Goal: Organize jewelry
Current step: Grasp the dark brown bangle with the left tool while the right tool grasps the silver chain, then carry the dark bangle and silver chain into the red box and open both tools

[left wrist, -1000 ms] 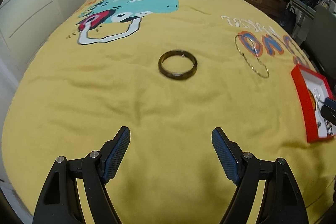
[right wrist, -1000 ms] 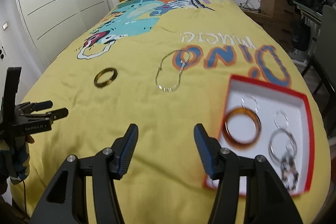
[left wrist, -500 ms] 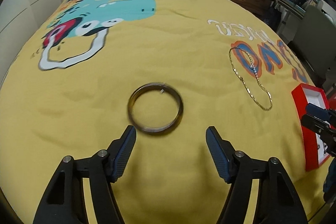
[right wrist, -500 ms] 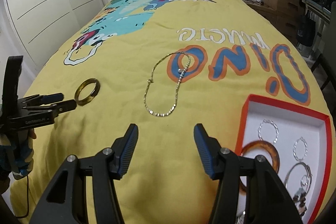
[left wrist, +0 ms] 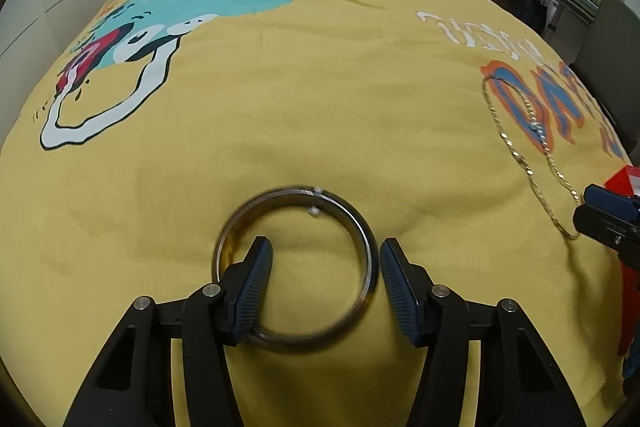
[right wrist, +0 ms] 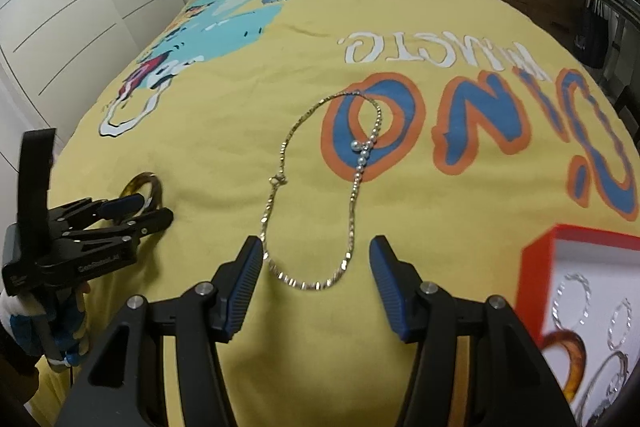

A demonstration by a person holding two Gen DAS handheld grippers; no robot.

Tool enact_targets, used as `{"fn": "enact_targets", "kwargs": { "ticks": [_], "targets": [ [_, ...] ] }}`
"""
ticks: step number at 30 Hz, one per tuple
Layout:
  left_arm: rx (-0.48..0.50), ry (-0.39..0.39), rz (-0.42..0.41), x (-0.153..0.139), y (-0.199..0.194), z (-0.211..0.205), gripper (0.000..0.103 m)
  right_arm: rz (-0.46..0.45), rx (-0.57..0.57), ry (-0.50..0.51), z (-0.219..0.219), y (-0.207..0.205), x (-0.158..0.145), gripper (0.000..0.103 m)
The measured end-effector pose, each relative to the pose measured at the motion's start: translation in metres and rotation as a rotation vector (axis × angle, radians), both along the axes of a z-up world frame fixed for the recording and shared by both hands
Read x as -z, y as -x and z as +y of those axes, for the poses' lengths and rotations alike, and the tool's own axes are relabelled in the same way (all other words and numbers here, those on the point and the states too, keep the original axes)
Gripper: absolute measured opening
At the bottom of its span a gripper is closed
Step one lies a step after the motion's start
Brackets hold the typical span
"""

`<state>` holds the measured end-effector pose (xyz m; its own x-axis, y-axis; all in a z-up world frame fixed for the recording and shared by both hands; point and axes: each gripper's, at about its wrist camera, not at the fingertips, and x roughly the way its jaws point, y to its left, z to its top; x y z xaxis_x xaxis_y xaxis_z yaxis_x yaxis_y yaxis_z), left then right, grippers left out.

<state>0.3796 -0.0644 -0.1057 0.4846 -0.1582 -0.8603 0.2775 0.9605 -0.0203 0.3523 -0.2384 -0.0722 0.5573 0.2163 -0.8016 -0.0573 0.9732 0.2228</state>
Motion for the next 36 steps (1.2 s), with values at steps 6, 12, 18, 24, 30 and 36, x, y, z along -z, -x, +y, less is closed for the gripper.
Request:
{"fn": "enact_targets", "kwargs": {
  "ticks": [6, 12, 18, 24, 30, 36],
  "targets": [
    [0.005, 0.006, -0.02, 0.003, -0.008, 0.003, 0.055, 0.012, 0.025, -0.04, 0.002, -0.017, 0.011, 0.067],
    [0.0, 0.023, -0.033, 0.004, -0.008, 0.004, 0.055, 0.026, 0.016, -0.067, 0.009, -0.028, 0.018, 0.067],
    [-0.015, 0.021, -0.044, 0.003, -0.002, 0.002, 0.047, 0.04, 0.012, 0.015, 0.019, -0.029, 0.023, 0.063],
    [-0.003, 0.013, -0.05, 0.0, 0.008, -0.003, 0.017, 0.059, -0.003, 0.049, 0.013, -0.022, 0.023, 0.006],
    [-0.006, 0.04, -0.033, -0.006, 0.025, -0.006, 0.01, 0.05, -0.047, 0.041, 0.013, 0.001, 0.012, 0.003],
    [-0.018, 0.076, -0.015, -0.015, 0.053, -0.005, 0.009, 0.016, -0.055, -0.002, 0.01, 0.036, -0.009, 0.003]
  ]
}}
